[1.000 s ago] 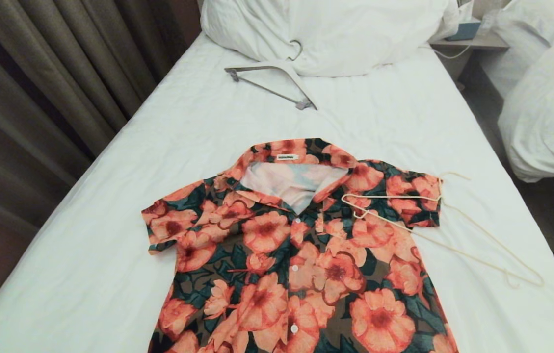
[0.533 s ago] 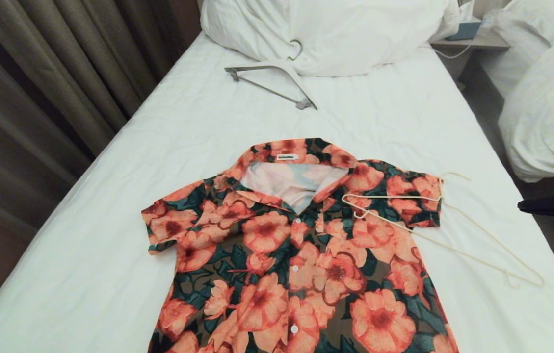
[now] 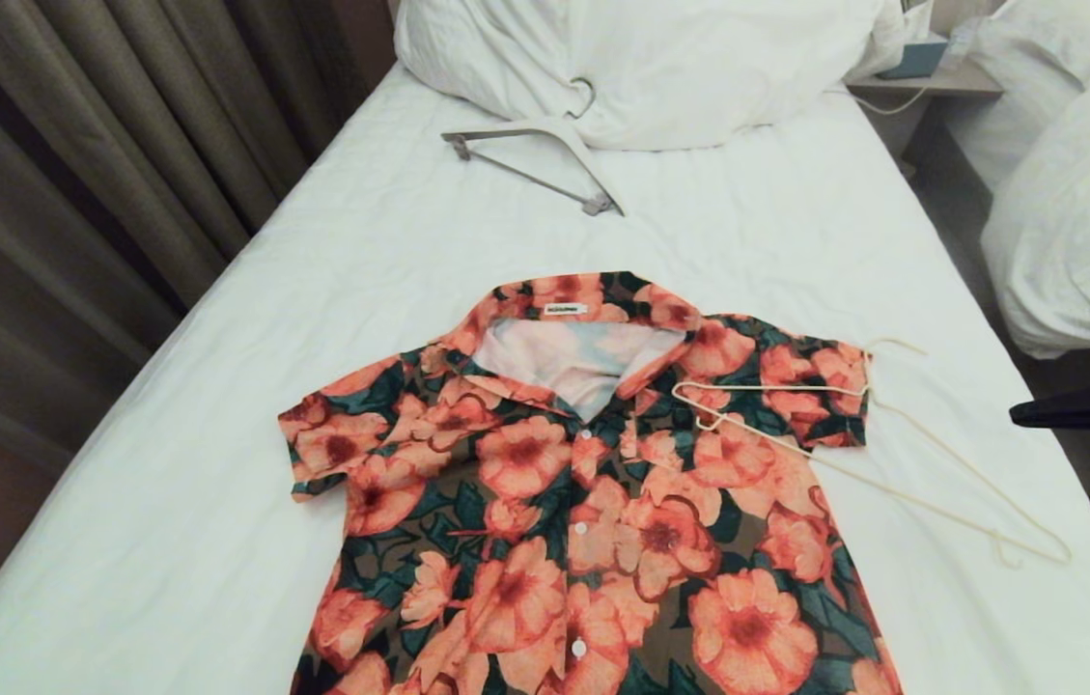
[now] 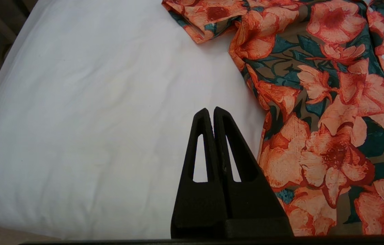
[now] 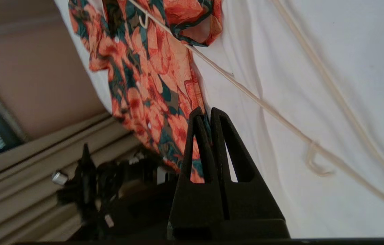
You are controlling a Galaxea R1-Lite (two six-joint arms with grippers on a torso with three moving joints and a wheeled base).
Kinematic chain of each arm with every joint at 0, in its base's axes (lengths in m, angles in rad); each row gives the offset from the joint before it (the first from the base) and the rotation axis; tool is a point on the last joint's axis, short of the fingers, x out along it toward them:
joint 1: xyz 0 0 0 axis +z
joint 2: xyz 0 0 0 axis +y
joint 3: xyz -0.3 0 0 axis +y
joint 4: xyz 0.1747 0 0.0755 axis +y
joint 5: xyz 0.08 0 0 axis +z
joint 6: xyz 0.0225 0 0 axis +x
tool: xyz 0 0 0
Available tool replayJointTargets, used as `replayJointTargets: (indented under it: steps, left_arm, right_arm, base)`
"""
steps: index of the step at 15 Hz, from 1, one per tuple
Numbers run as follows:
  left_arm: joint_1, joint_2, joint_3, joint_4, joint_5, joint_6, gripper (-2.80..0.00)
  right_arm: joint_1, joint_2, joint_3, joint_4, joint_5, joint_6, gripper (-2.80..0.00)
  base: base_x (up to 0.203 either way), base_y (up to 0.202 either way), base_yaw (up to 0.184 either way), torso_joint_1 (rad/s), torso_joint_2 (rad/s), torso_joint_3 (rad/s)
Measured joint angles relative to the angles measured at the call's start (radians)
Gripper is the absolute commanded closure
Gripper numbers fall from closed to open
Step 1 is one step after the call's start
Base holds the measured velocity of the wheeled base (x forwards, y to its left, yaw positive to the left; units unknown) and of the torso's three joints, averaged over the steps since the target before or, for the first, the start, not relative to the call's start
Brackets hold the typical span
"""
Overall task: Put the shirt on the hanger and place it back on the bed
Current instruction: Lift the shirt and hanger
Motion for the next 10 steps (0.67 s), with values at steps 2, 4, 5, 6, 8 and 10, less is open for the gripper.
replayJointTargets:
  steps: [2, 4, 5, 6, 8, 10]
  left_arm:
    - [0.000, 0.000, 0.000, 0.000, 0.000, 0.000, 0.00]
    - [0.000, 0.000, 0.000, 0.000, 0.000, 0.000, 0.00]
    - [0.000, 0.000, 0.000, 0.000, 0.000, 0.000, 0.00]
    - [0.000, 0.000, 0.000, 0.000, 0.000, 0.000, 0.00]
    - [0.000, 0.000, 0.000, 0.000, 0.000, 0.000, 0.00]
    - [0.000, 0.000, 0.000, 0.000, 0.000, 0.000, 0.00]
  right_arm:
    - [-0.004, 0.098, -0.091, 0.130, 0.028, -0.122, 0.00]
    - [-0.007, 0.172, -0.116, 0.122, 0.049, -0.192, -2.80]
    - [-0.007, 0.203, -0.120, 0.111, 0.068, -0.219, -2.80]
    - [-0.008, 0.228, -0.121, 0.111, 0.081, -0.257, -2.80]
    - [-0.014, 0.273, -0.131, 0.143, 0.122, -0.366, -2.80]
    - [-0.015, 0.305, -0.140, 0.148, 0.189, -0.418, -2.80]
  base:
    - [0.000, 0.000, 0.000, 0.000, 0.00, 0.000]
    - [0.000, 0.000, 0.000, 0.000, 0.00, 0.000]
    - [0.000, 0.000, 0.000, 0.000, 0.00, 0.000]
    - [0.000, 0.000, 0.000, 0.000, 0.00, 0.000]
    - [0.000, 0.000, 0.000, 0.000, 0.00, 0.000]
    - [0.000, 0.000, 0.000, 0.000, 0.00, 0.000]
